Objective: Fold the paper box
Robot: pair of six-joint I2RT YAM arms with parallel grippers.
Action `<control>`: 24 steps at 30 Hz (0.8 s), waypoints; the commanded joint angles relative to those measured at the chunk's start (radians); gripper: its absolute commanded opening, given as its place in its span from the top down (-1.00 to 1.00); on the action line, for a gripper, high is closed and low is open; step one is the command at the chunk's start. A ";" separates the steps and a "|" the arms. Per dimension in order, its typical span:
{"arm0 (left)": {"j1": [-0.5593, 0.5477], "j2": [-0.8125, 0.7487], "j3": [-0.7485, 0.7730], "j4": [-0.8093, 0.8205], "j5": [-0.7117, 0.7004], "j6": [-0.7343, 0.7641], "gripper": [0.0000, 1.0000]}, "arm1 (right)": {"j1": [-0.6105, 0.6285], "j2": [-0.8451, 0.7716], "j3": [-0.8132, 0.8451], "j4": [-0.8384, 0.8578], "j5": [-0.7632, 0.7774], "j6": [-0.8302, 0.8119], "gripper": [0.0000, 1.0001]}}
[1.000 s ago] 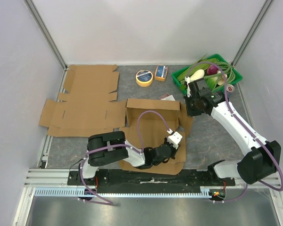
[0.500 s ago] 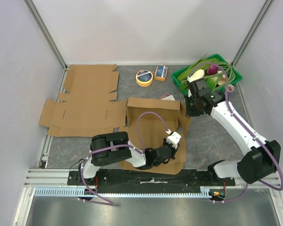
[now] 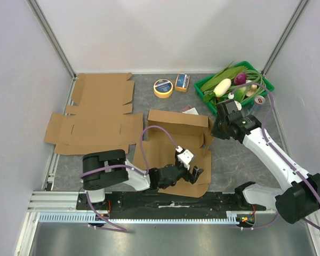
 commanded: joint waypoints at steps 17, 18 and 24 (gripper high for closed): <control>0.118 0.073 0.261 -0.004 -0.028 0.159 0.18 | 0.013 -0.005 0.004 0.067 -0.054 0.085 0.48; 0.140 0.070 0.256 -0.006 0.008 0.149 0.22 | 0.013 -0.011 0.004 0.069 -0.053 0.069 0.45; 0.197 0.056 0.250 -0.030 0.177 0.145 0.57 | 0.011 -0.051 -0.042 0.155 -0.118 -0.003 0.25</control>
